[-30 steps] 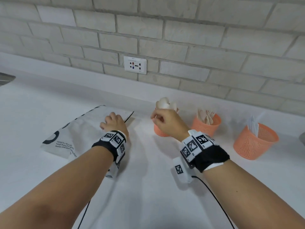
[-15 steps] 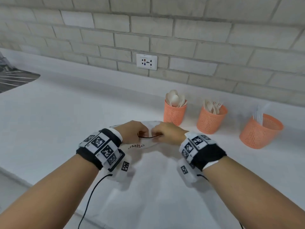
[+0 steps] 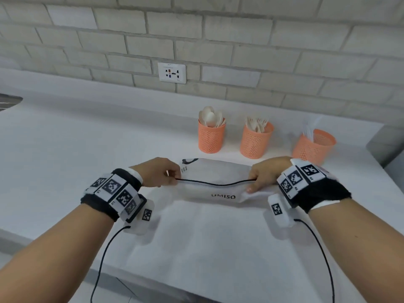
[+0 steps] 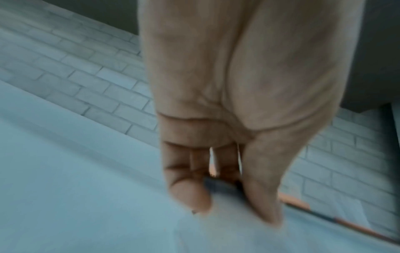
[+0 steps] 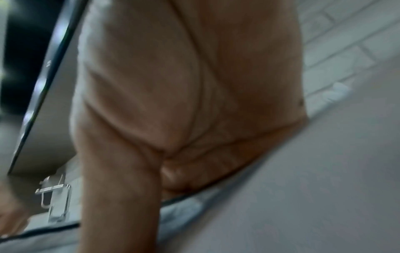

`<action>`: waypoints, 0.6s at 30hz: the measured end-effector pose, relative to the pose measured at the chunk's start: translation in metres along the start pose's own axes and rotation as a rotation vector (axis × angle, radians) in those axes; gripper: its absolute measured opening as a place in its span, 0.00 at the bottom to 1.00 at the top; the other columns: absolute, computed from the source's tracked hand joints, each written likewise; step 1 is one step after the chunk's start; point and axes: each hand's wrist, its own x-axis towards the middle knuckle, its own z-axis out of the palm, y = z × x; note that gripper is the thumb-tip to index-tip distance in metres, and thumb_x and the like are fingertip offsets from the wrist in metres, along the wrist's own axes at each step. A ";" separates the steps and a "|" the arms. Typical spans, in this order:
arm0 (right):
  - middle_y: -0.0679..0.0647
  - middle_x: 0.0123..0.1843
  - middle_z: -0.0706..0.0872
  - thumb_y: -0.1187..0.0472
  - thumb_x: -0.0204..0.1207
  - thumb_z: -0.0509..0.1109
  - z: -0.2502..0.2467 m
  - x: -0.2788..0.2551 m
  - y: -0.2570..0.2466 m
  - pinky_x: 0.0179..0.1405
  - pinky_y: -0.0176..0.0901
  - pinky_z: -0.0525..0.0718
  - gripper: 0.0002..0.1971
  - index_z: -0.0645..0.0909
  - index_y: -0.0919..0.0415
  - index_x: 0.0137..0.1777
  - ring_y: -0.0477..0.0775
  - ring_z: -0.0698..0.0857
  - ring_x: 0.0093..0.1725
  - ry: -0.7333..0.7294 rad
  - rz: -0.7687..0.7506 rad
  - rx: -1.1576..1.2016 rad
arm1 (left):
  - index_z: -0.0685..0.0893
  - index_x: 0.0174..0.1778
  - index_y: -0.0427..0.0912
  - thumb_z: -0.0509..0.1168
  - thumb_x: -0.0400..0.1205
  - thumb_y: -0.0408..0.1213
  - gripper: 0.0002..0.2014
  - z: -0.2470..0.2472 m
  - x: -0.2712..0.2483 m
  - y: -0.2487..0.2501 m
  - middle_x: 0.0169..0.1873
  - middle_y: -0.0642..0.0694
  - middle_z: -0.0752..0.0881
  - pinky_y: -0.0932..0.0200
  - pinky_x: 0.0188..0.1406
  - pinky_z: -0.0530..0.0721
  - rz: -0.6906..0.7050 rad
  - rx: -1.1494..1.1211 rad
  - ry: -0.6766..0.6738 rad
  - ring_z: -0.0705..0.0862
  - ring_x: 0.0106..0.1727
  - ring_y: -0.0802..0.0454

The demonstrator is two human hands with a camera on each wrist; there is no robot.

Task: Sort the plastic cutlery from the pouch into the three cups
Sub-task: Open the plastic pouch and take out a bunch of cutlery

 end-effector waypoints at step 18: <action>0.60 0.44 0.82 0.59 0.78 0.66 0.023 0.028 -0.107 0.41 0.46 0.71 0.11 0.84 0.69 0.45 0.57 0.78 0.43 0.841 -0.303 0.291 | 0.79 0.52 0.41 0.74 0.69 0.19 0.20 0.024 0.017 0.019 0.31 0.47 0.81 0.72 0.38 0.81 0.201 -0.564 0.426 0.80 0.30 0.62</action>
